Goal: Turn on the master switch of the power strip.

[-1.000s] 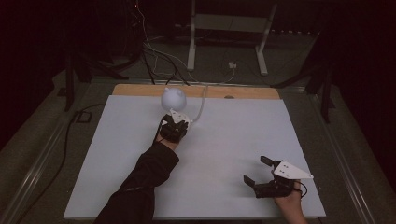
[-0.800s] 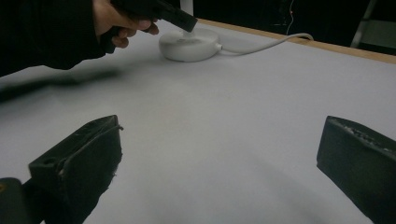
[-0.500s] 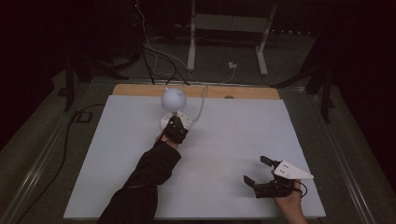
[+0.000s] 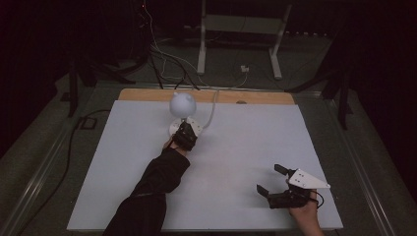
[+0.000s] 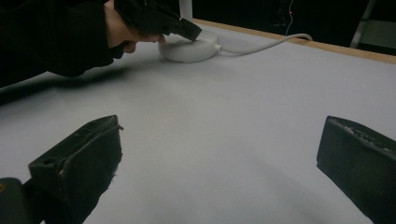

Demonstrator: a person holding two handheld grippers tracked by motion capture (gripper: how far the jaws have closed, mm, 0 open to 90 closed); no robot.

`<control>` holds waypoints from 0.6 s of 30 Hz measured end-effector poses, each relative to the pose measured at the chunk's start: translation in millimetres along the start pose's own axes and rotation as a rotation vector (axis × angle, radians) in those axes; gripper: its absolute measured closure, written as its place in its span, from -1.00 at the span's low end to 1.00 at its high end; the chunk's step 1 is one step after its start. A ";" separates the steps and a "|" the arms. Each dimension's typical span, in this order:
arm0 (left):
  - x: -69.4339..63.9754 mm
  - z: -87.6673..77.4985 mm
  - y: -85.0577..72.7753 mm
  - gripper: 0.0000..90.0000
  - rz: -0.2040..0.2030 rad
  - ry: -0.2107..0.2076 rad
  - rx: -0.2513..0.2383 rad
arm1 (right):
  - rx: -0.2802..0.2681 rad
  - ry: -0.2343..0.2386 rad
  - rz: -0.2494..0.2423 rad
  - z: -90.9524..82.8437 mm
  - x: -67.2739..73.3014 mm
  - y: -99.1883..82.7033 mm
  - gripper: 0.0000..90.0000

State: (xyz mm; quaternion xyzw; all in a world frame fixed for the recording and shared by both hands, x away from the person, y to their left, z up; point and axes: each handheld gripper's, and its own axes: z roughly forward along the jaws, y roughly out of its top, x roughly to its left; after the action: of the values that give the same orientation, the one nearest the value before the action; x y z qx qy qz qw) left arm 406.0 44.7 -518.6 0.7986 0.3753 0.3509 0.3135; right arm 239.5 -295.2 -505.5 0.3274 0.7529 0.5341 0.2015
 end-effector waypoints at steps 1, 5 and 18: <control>0.1 0.2 -0.1 1.00 0.002 0.000 -0.001 | 0.000 0.000 0.000 0.0 0.0 0.0 -1.00; -0.3 0.5 0.8 1.00 0.008 0.002 0.003 | -0.002 0.001 0.002 -0.3 -0.3 0.1 -1.00; -1.7 0.3 -1.3 1.00 0.019 0.009 -0.011 | -0.003 0.002 0.002 -0.2 -0.1 0.2 -1.00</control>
State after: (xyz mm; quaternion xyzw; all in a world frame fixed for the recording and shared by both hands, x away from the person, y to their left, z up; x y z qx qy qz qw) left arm 404.9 43.9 -520.3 0.7987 0.3673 0.3595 0.3129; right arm 239.5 -295.3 -505.3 0.3272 0.7522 0.5357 0.2006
